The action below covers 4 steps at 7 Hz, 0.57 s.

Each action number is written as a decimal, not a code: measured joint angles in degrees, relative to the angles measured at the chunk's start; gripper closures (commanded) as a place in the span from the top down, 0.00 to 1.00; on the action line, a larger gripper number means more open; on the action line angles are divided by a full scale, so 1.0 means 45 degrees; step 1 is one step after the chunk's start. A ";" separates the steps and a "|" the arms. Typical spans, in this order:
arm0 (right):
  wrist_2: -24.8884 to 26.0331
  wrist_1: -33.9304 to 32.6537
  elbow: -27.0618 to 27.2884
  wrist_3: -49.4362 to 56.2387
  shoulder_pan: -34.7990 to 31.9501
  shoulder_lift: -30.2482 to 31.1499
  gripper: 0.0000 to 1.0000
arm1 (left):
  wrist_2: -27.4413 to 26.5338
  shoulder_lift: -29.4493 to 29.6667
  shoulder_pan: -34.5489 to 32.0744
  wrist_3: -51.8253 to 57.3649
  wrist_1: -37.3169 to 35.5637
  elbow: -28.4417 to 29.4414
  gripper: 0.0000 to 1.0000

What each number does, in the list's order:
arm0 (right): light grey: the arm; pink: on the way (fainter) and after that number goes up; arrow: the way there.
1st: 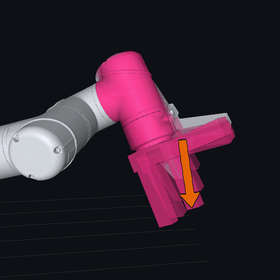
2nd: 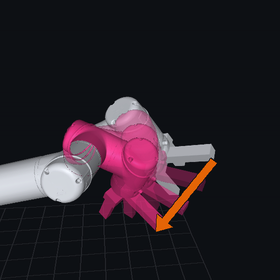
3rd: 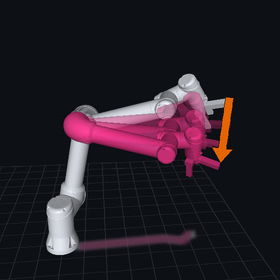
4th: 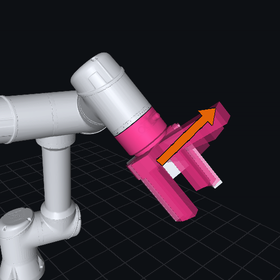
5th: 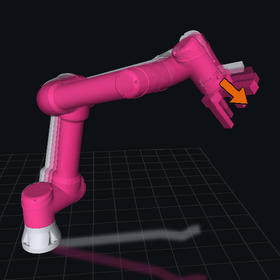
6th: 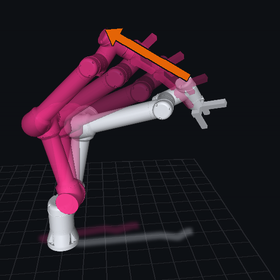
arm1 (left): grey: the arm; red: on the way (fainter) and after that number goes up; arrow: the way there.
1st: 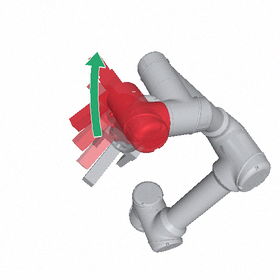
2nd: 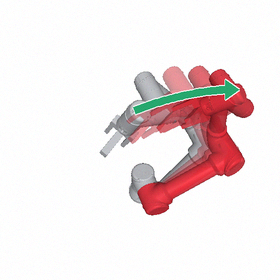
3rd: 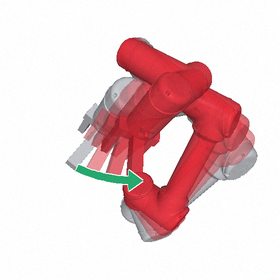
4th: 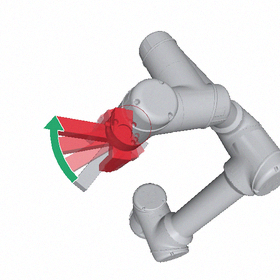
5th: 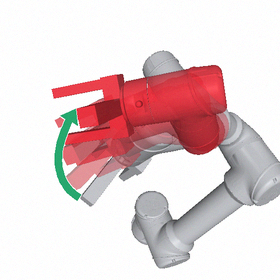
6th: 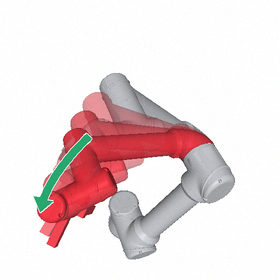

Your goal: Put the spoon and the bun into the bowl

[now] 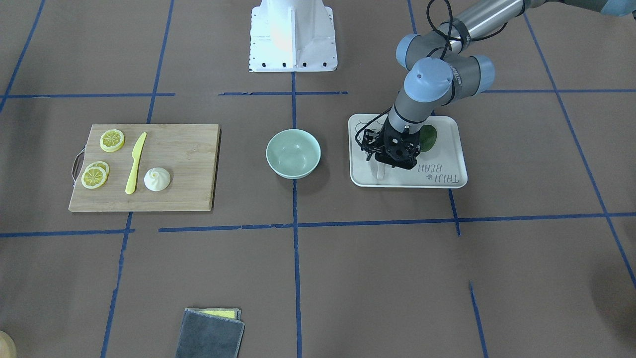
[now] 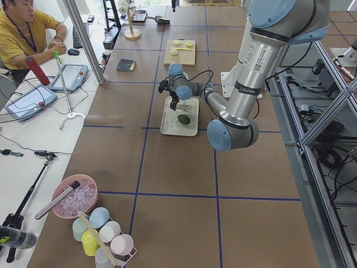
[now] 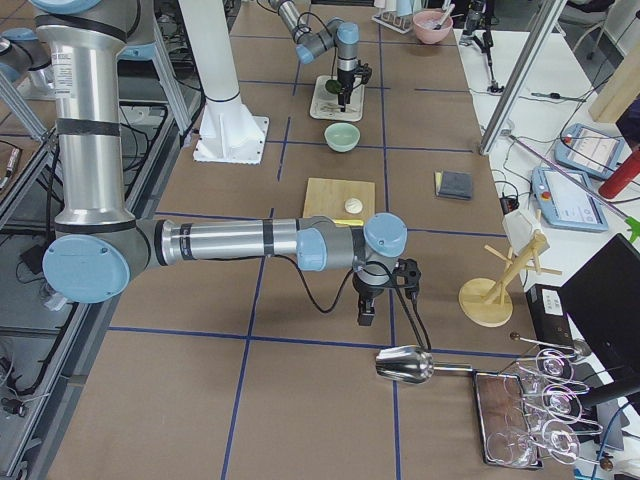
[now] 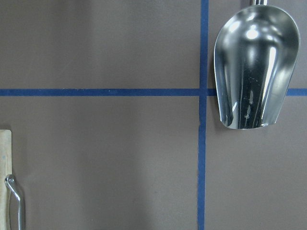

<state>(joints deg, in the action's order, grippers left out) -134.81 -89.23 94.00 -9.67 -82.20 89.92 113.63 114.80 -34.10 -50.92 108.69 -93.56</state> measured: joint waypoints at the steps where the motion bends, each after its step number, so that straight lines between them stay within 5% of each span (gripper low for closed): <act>1: -0.0001 -0.0008 0.0002 0.0000 0.0002 0.0000 1.00 | -0.0009 -0.0002 0.0000 0.0000 0.0000 0.0004 0.02; 4: -0.0112 -0.0014 0.0103 0.0001 0.0002 -0.0027 1.00 | -0.0004 -0.0032 -0.0001 -0.0176 -0.0096 -0.0052 0.00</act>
<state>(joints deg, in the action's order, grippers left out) -135.32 -89.30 94.46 -9.67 -82.19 89.80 113.61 114.65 -34.11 -51.71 108.26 -93.79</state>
